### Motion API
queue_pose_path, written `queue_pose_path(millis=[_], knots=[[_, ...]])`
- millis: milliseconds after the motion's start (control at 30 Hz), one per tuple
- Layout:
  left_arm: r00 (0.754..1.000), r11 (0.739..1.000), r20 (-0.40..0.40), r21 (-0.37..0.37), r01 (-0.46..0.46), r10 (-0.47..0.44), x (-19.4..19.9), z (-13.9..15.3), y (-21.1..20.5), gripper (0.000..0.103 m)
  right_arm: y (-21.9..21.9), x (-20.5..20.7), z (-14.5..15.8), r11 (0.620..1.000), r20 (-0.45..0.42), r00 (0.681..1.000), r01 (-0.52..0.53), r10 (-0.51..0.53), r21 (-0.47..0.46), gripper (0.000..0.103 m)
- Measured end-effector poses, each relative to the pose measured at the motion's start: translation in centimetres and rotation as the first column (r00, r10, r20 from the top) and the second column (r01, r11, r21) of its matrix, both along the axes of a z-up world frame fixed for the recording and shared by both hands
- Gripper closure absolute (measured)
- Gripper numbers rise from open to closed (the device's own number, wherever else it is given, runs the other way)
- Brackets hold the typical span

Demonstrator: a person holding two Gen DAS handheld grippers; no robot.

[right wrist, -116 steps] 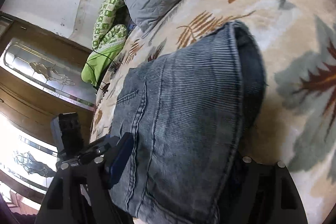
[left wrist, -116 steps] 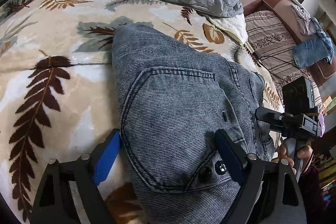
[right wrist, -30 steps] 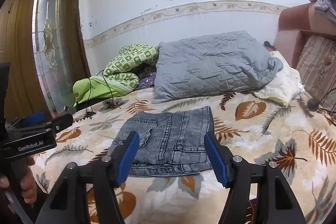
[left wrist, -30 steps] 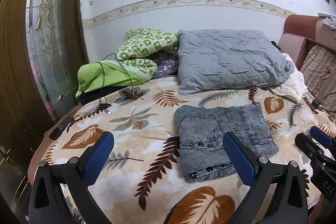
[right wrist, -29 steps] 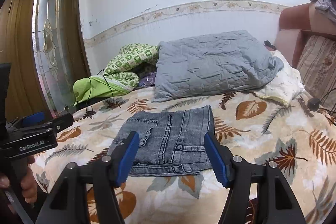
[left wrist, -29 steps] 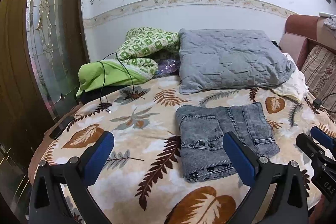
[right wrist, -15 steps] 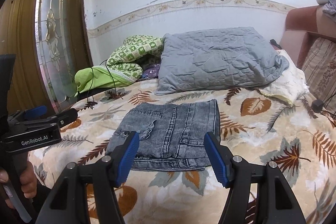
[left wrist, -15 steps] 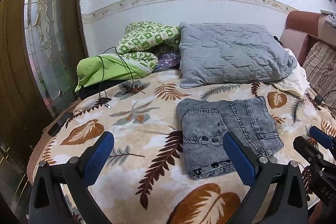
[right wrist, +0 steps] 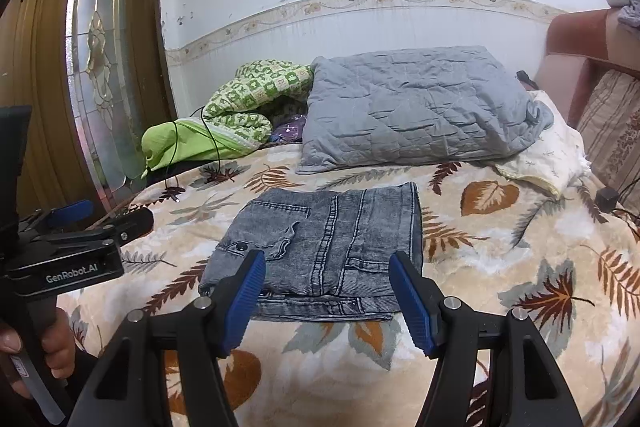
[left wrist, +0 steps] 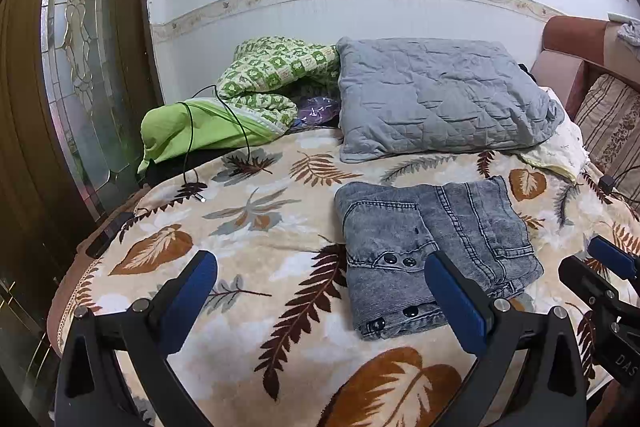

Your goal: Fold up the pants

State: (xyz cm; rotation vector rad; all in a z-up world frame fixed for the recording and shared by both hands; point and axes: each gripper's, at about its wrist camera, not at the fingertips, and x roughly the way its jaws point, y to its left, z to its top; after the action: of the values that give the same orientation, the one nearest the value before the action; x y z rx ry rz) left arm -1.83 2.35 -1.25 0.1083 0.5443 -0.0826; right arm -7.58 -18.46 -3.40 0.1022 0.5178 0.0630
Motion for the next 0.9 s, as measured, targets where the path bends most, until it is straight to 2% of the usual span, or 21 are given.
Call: queue_pose_path(millis=[900], knots=[[1.0, 1.0, 0.004, -0.006, 0.015, -0.015, 0.16, -0.41, 0.04, 0.0, 0.15, 0.51, -0.4, 1.0, -0.014, 1.0, -0.007, 0.007, -0.003, 0.035]])
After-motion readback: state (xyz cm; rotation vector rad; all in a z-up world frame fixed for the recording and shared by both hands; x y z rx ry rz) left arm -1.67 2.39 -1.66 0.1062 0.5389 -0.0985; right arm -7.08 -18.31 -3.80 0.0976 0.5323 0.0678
